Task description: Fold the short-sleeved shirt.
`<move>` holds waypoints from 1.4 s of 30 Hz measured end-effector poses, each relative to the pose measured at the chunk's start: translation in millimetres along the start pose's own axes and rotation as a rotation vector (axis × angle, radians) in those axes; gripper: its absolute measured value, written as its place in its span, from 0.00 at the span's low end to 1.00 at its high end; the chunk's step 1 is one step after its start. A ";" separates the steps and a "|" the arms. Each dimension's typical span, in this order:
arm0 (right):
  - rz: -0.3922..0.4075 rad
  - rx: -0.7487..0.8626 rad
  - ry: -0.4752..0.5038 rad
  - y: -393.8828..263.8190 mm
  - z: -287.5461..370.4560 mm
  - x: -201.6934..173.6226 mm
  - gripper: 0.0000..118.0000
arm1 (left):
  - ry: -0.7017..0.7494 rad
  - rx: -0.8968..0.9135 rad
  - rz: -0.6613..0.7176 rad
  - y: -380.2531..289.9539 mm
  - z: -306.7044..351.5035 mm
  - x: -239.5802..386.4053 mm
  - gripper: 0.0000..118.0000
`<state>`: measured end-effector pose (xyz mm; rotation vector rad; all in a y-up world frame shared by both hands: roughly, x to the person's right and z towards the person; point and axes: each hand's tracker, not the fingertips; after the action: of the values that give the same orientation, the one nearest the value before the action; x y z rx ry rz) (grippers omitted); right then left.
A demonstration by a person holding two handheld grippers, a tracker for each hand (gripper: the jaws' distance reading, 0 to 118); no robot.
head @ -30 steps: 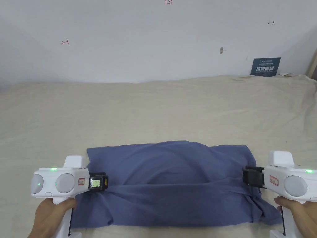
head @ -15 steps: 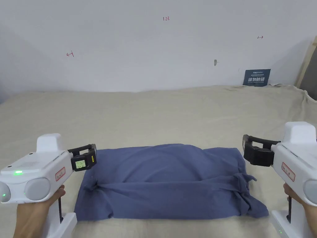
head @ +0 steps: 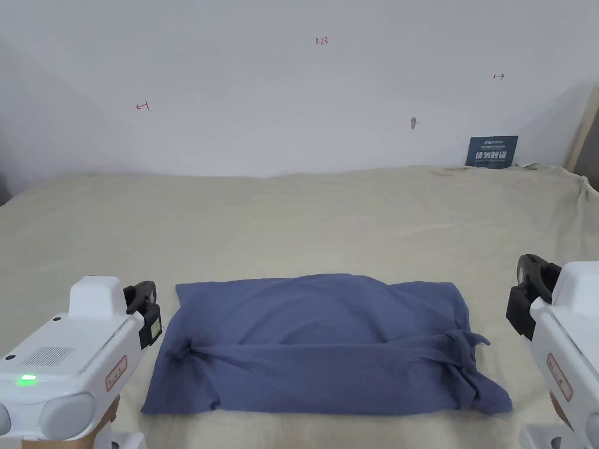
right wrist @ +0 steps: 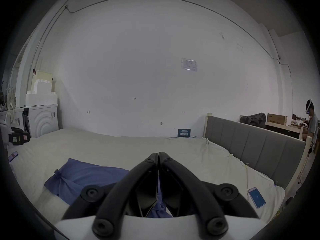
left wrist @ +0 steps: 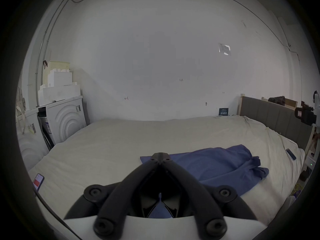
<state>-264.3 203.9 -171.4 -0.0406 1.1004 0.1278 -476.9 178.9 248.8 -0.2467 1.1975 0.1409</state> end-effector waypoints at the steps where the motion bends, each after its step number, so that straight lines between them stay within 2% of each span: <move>1: -0.001 -0.002 0.002 -1.4 -1.0 0.4 0.00 | -0.010 -0.017 -0.004 -0.5 -1.7 -0.7 0.00; 5: -0.007 -0.009 0.006 -3.1 -5.6 0.5 0.00 | -0.009 -0.049 -0.011 -4.0 -10.0 -1.0 0.00; 12: -0.002 -0.040 0.017 -9.7 -18.1 -2.1 0.00 | -0.030 -0.356 0.068 -25.7 -65.8 -15.7 0.00; 16: -0.007 -0.076 0.017 -18.5 -27.3 -2.6 0.00 | -0.013 -0.516 0.044 -51.2 -97.8 -21.4 0.00; 19: -0.007 -0.097 0.012 -25.7 -34.9 0.0 0.00 | -0.017 -0.648 0.157 -69.0 -122.5 -34.1 0.00; 20: -0.011 -0.106 0.014 -26.2 -36.0 -0.6 0.00 | -0.016 -0.676 0.192 -74.7 -129.3 -38.4 0.03; 21: -0.014 -0.114 0.014 -27.8 -37.7 -0.8 0.00 | -0.018 -0.717 0.222 -79.6 -133.8 -41.8 0.14; 22: -0.014 -0.119 0.011 -30.0 -39.7 -0.5 0.00 | -0.011 -0.738 0.230 -82.4 -137.7 -41.5 0.28; 24: -0.013 -0.137 0.011 -34.0 -44.1 -0.3 0.00 | -0.019 -0.802 0.252 -91.8 -145.6 -44.4 0.73; 25: -0.015 -0.146 0.010 -35.8 -45.9 -0.2 0.00 | -0.003 -0.813 0.237 -96.1 -148.0 -44.2 0.84; 26: -0.019 -0.155 0.012 -37.9 -47.9 0.3 0.00 | 0.018 -0.836 0.214 -107.7 -161.5 -54.6 0.85; 28: -0.026 -0.169 0.012 -41.0 -50.6 0.7 0.00 | 0.035 -0.829 0.162 -116.4 -167.8 -58.4 0.85; 33: -0.039 -0.199 0.015 -47.0 -53.6 0.6 0.00 | 0.028 -0.885 0.185 -112.2 -152.3 -41.7 0.85; 35: -0.038 -0.209 0.018 -48.6 -53.4 0.1 0.00 | 0.035 -0.895 0.178 -131.4 -167.6 -48.9 0.81; 37: -0.038 -0.218 0.019 -48.3 -52.1 -0.2 0.00 | 0.032 -0.903 0.165 -133.8 -167.7 -47.5 0.61; 38: -0.041 -0.222 0.020 -48.8 -51.8 0.0 0.00 | 0.031 -0.916 0.159 -131.0 -148.6 -26.3 0.47; 39: -0.045 -0.226 0.021 -49.2 -51.5 0.3 0.00 | 0.033 -0.918 0.154 -131.5 -144.3 -20.6 0.39; 40: -0.051 -0.231 0.021 -50.3 -51.9 2.2 0.00 | 0.030 -0.905 0.130 -130.7 -141.1 -17.9 0.37; 41: -0.059 -0.238 0.023 -51.2 -52.3 3.9 0.00 | 0.020 -0.904 0.117 -129.8 -139.3 -16.3 0.31; 42: -0.067 -0.244 0.026 -51.8 -52.6 5.0 0.00 | 0.011 -0.900 0.118 -129.5 -146.1 -27.1 0.14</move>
<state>-302.4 147.9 -201.2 -0.2983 1.1029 0.2019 -587.6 16.2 238.9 -0.9606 1.0946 0.7856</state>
